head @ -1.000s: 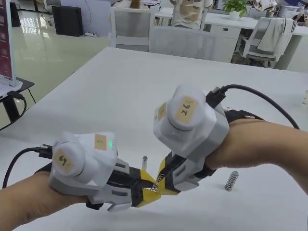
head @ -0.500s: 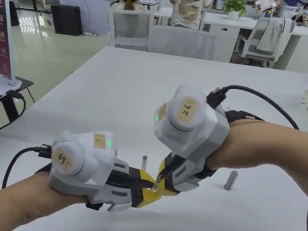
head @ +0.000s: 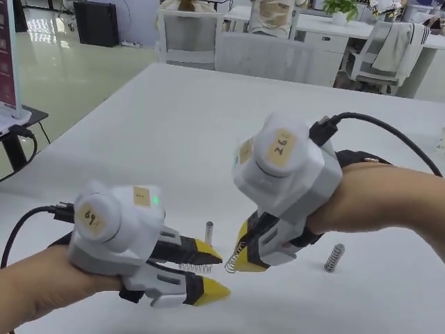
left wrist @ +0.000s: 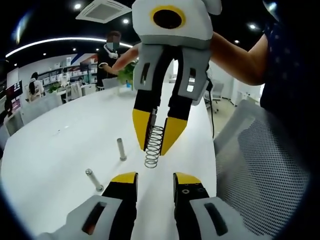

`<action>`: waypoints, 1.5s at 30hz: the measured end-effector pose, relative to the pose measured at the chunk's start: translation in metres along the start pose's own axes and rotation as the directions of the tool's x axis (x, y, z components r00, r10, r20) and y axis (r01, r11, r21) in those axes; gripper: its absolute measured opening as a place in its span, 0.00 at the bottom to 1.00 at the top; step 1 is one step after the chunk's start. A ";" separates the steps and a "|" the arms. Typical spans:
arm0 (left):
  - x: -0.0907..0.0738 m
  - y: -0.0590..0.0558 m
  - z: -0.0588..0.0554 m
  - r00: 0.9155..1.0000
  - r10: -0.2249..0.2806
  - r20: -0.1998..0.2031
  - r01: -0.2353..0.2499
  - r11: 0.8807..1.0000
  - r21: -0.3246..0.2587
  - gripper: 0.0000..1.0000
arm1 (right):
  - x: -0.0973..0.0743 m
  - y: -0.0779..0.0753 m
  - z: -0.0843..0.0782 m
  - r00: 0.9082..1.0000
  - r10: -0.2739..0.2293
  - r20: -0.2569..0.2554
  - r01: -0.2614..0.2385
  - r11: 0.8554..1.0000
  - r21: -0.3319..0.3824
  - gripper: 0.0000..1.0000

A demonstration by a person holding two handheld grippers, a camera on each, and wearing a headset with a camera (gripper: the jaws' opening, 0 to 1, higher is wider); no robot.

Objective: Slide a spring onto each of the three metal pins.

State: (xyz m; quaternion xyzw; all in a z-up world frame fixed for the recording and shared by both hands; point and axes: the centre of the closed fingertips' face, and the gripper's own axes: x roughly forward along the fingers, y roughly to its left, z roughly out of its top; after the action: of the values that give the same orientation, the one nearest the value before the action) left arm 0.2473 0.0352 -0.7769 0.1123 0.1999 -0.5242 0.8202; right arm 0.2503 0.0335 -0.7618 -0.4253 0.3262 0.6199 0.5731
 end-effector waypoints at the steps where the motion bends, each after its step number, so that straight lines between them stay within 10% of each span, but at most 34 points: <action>1: 0.000 0.001 0.000 1.000 0.002 0.000 -0.002 1.000 -0.002 0.23 | -0.001 -0.001 -0.002 1.000 -0.002 -0.002 0.002 1.000 0.002 0.09; 45: -0.015 0.037 -0.013 0.991 0.136 -0.007 -0.136 0.983 -0.126 0.60 | -0.037 -0.059 -0.049 0.992 -0.092 -0.085 0.100 0.991 0.092 0.09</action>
State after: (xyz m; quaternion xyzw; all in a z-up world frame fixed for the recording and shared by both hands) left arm 0.2723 0.0677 -0.7826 0.0732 0.2238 -0.4535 0.8596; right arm 0.3157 -0.0188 -0.7449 -0.4373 0.3577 0.5575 0.6083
